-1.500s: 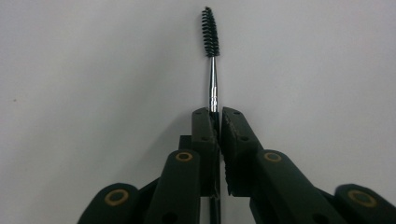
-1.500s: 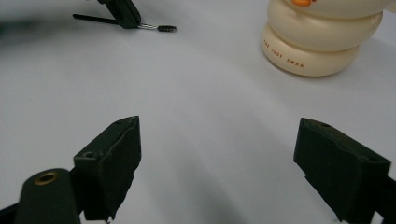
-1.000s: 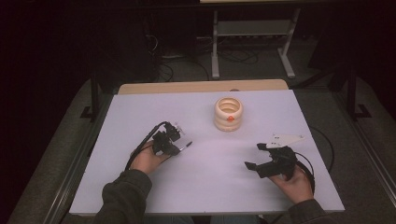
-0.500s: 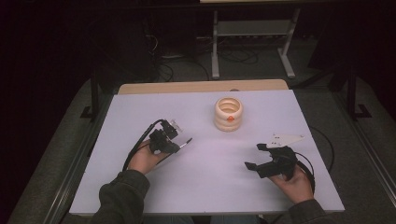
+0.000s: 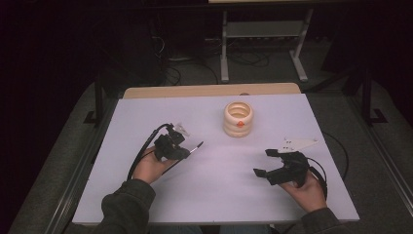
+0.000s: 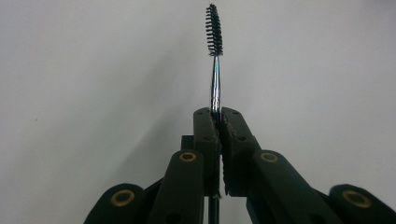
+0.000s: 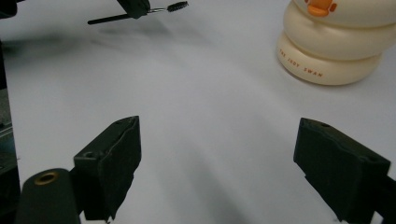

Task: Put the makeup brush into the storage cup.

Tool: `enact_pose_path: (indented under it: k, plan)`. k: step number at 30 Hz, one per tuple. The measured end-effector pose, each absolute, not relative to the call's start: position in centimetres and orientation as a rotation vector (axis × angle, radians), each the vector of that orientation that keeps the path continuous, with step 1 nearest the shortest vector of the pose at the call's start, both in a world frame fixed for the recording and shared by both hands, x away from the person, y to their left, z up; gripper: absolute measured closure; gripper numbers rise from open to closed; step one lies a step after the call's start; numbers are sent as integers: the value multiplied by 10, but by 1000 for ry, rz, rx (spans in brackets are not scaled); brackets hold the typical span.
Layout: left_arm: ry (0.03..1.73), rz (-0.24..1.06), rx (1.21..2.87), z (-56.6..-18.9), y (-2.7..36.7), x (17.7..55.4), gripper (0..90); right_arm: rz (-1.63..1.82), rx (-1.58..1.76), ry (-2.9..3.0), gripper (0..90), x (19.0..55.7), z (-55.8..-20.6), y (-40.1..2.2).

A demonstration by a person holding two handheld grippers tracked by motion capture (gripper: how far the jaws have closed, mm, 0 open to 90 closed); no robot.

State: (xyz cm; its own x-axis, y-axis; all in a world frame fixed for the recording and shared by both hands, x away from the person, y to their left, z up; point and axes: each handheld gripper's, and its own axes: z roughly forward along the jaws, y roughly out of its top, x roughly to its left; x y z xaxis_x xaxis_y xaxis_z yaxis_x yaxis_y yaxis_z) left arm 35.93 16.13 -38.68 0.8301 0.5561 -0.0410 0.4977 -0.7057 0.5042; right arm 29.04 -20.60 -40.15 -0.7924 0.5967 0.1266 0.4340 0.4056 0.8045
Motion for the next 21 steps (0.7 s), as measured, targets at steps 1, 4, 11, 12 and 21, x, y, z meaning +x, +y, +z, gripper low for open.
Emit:
enact_pose_path:
  k: [1, 4, 11, 12, 21]
  plan:
    - [774, 152, 2492, -386, 161, 358, 859, 1338, 917, 2479, 141, 290, -401, -205]
    - [762, 149, 2468, -383, 161, 356, 860, 1356, 904, 2486, 141, 291, -398, -203]
    - [752, 139, 2397, -376, 163, 351, 859, 1389, 863, 2513, 141, 292, -391, -193]
    - [747, 138, 2390, -374, 164, 350, 859, 1394, 860, 2518, 142, 292, -390, -191]
    - [731, 109, 2275, -363, 170, 344, 859, 1423, 846, 2574, 156, 303, -386, -167]
